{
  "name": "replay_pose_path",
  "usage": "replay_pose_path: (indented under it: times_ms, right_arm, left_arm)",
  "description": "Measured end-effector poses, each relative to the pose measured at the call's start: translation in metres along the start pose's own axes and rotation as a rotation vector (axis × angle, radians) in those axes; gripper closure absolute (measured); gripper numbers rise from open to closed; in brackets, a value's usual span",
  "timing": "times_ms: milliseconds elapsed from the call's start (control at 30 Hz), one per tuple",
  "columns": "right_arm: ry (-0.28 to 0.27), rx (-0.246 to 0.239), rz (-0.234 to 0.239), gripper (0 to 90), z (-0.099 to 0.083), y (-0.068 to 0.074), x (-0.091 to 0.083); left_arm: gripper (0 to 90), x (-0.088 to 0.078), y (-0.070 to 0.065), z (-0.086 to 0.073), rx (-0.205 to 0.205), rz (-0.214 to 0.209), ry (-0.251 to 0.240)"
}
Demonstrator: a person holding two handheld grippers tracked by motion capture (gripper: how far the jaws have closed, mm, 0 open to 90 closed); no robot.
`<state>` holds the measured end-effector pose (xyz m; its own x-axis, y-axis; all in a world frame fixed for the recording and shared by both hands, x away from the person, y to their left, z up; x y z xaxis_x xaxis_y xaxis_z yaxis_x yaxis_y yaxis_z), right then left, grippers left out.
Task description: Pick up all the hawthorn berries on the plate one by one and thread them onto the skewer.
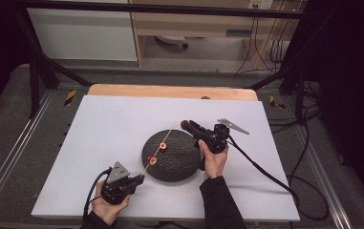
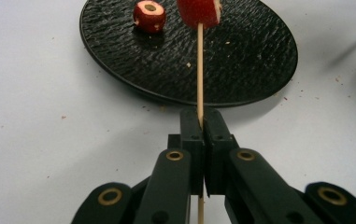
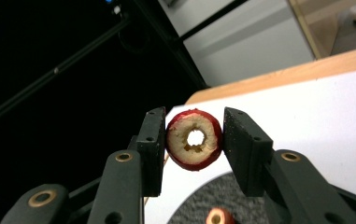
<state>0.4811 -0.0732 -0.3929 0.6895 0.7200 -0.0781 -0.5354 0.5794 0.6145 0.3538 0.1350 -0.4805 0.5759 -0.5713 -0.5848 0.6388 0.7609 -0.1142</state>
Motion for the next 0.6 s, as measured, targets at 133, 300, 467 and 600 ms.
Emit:
replay_pose_path:
  times_ms: [133, 300, 467, 600]
  right_arm:
    - [-0.031, 0.008, 0.008, 60.8, 0.005, 0.0, 0.001]
    - [-0.079, 0.018, 0.012, 60.9, 0.011, -0.002, 0.002]
    - [-0.117, 0.025, 0.013, 60.9, 0.013, -0.004, 0.005]
    - [-0.143, 0.039, 0.013, 60.9, 0.015, -0.006, 0.008]
  left_arm:
    - [88.4, 0.001, -0.003, 0.001, 0.001, 0.0, -0.007]
    - [88.4, 0.003, -0.007, 0.003, 0.0, 0.0, -0.018]
    - [88.4, 0.005, -0.01, 0.005, 0.0, -0.001, -0.026]
    - [88.4, 0.007, -0.013, 0.007, -0.003, -0.001, -0.036]
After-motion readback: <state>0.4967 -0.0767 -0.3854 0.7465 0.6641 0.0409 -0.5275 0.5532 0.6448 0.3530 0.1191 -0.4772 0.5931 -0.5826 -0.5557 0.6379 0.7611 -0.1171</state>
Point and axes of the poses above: each handheld gripper's, and its own axes: x roughly forward along the jaws, z roughly out of its top, y roughly to its left, the point moved 8 cm from there along x, roughly forward along the jaws, and after that the axes turned 1 degree about x, right-handed, at the moved point
